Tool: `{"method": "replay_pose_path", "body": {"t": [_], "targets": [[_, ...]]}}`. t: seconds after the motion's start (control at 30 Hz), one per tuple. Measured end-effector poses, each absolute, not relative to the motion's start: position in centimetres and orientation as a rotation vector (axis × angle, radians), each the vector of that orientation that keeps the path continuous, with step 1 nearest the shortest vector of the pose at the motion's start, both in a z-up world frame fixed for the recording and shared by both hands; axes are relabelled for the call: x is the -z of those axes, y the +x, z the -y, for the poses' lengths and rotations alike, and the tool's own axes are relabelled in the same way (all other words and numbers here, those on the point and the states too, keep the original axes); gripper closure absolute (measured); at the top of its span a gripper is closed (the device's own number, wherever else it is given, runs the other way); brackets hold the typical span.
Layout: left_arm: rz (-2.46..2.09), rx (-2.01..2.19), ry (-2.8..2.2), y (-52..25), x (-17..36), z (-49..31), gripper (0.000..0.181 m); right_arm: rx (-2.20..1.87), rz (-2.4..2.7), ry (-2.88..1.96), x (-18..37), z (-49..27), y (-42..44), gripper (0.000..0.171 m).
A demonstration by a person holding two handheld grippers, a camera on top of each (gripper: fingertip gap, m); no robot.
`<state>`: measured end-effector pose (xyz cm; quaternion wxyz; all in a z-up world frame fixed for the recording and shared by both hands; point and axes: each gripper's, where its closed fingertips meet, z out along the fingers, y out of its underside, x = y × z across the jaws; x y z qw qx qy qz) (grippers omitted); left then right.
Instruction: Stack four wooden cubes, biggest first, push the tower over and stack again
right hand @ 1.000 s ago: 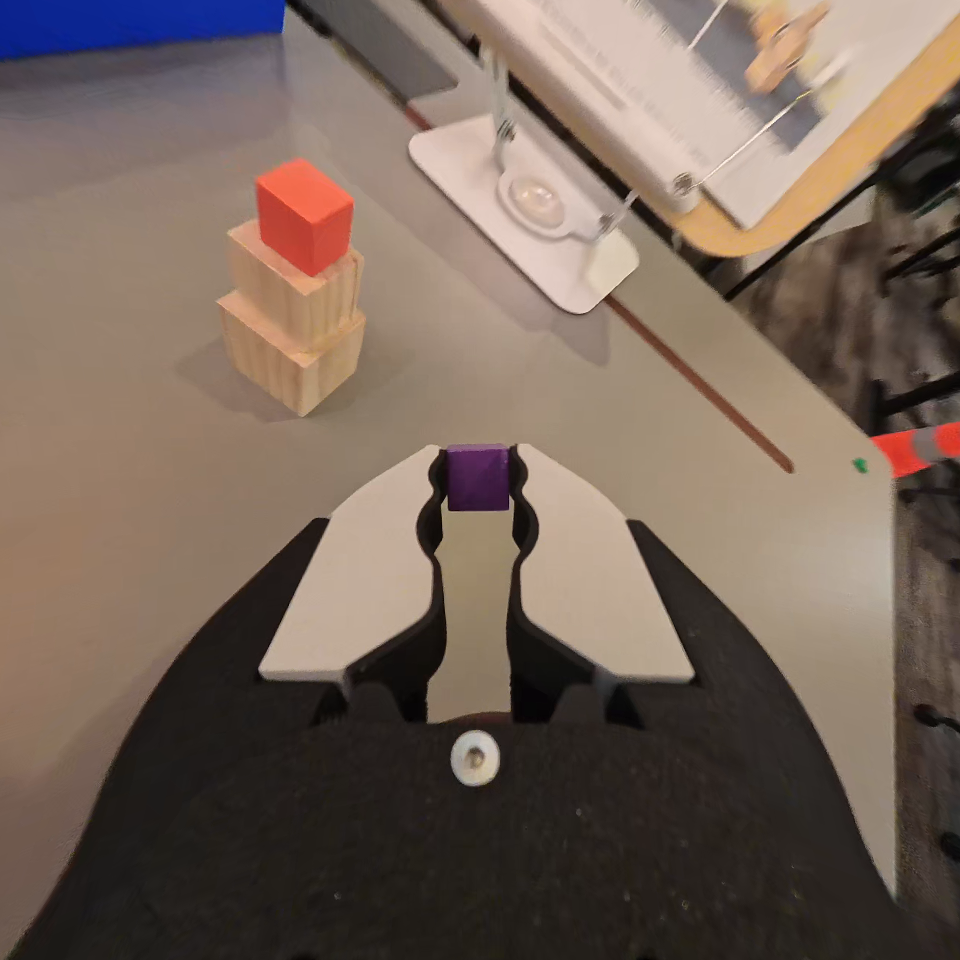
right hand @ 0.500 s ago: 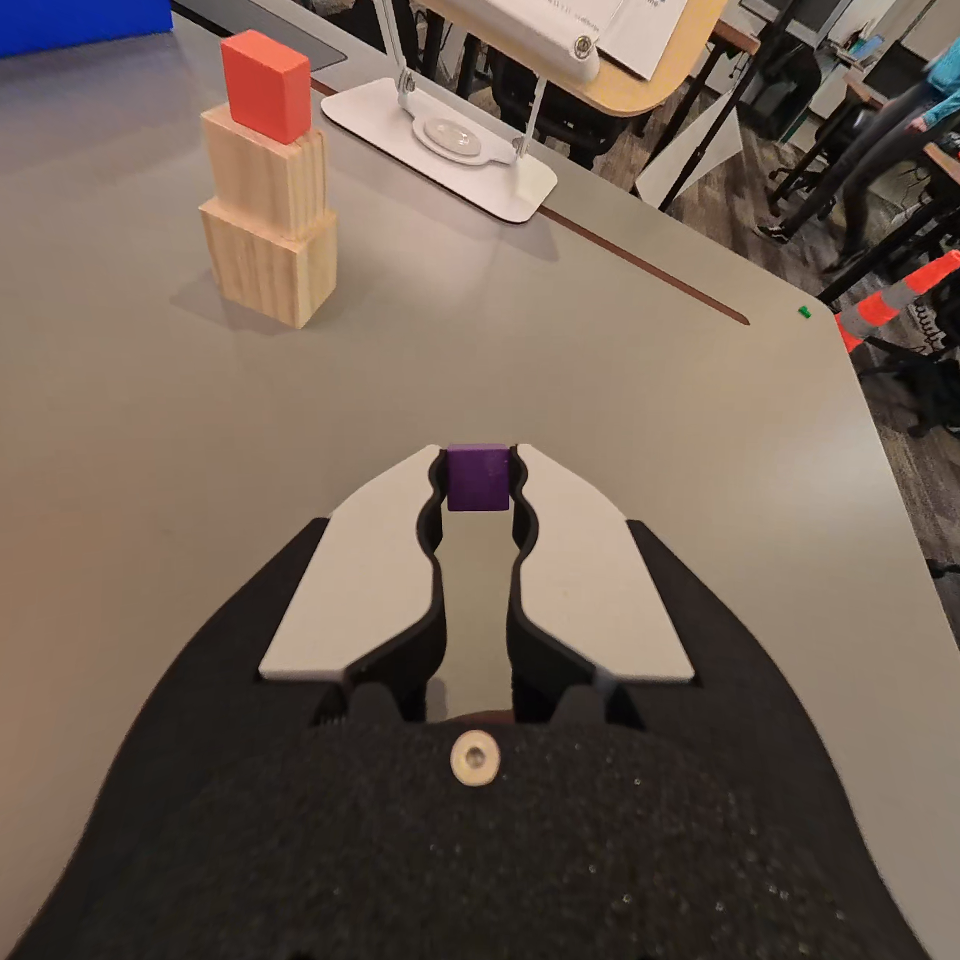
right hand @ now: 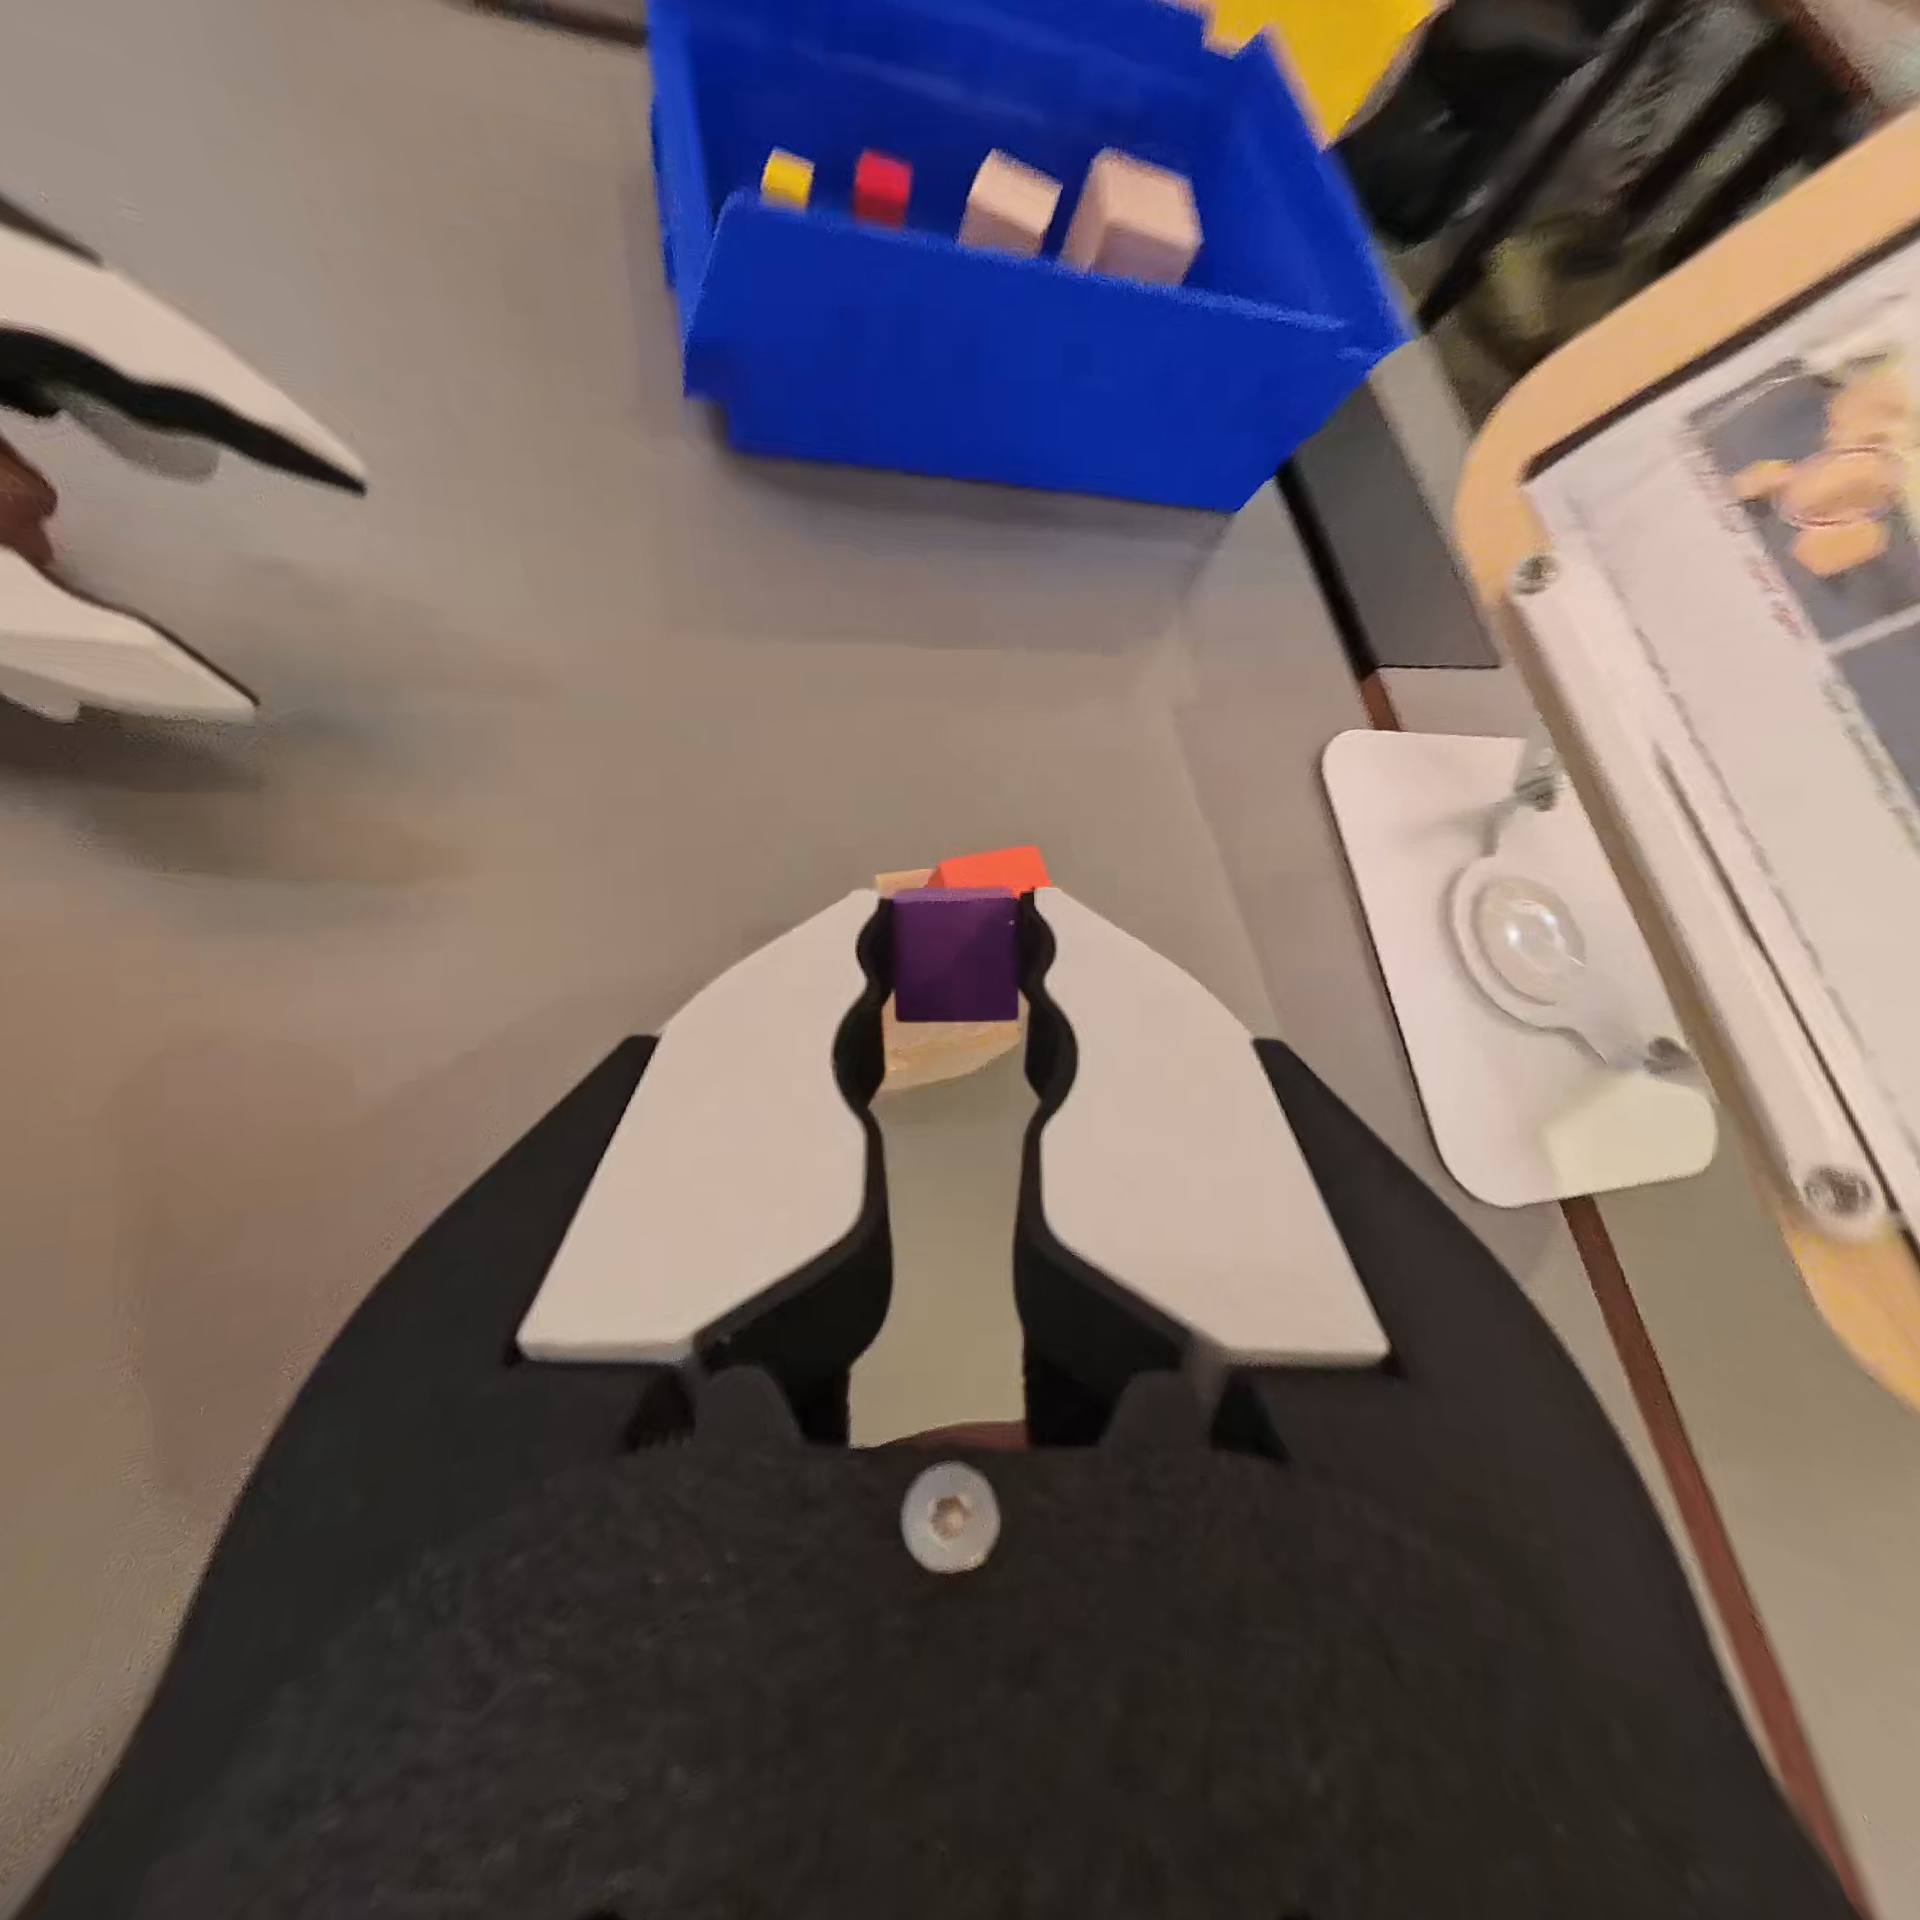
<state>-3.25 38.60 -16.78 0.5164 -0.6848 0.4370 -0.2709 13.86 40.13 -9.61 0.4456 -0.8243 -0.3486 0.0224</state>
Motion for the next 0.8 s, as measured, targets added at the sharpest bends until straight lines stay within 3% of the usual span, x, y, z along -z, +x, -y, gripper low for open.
{"method": "replay_pose_path", "body": {"t": [0.23, 0.8], "targets": [[-1.062, 0.639, -1.643, -3.1, 16.9, -38.5, 0.115, -0.118, 1.14, -2.224, 11.4, -42.0, 13.9, 0.149], [-1.067, 0.65, -1.649, -3.1, 17.0, -38.5, 0.115, -0.217, 1.249, -2.32, 12.0, -42.6, 13.8, 0.149]]}}
